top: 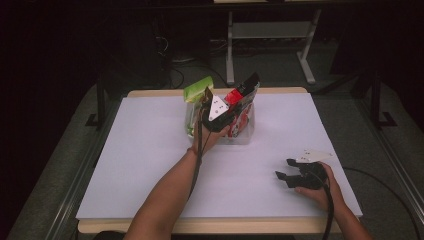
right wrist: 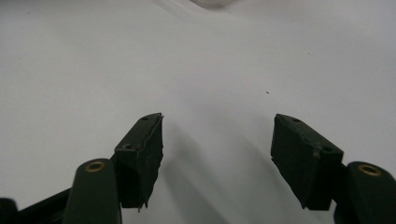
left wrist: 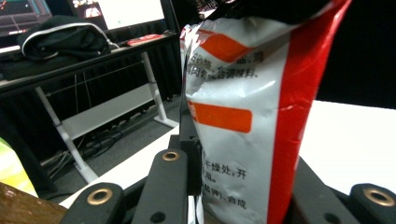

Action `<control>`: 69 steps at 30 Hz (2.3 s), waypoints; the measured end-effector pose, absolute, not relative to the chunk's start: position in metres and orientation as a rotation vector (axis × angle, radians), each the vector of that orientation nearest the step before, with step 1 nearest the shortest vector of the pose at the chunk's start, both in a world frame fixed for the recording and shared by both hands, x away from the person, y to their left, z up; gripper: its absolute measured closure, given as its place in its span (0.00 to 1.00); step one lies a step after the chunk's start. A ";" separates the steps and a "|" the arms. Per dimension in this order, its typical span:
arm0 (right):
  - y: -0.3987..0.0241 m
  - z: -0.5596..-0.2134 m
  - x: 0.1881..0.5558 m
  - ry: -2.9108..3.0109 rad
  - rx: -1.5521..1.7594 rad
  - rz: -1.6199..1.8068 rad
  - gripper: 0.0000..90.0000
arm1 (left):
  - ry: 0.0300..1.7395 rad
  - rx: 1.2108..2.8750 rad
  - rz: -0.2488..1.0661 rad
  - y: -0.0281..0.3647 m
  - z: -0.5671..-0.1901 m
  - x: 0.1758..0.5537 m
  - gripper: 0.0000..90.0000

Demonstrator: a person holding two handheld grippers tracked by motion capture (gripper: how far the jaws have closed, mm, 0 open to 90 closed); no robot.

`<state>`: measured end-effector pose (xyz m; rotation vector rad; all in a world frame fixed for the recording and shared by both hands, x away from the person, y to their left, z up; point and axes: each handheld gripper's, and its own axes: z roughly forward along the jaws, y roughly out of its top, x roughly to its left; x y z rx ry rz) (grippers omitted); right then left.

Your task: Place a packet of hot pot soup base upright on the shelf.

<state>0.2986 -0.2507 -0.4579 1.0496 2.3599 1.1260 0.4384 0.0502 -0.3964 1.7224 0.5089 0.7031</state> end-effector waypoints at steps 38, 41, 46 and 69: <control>-0.255 -0.456 0.298 2.341 1.051 1.159 0.37 | 0.483 1.796 0.659 0.067 -0.367 0.415 0.64; -0.255 -0.455 0.297 2.336 1.054 1.162 0.37 | 0.474 1.797 0.645 0.072 -0.363 0.411 0.64; -0.254 -0.454 0.295 2.319 1.047 1.167 0.36 | 0.447 1.802 0.639 0.085 -0.357 0.401 0.62; -0.252 -0.442 0.287 2.230 0.966 1.170 0.33 | 0.395 1.927 0.629 0.139 -0.372 0.351 0.47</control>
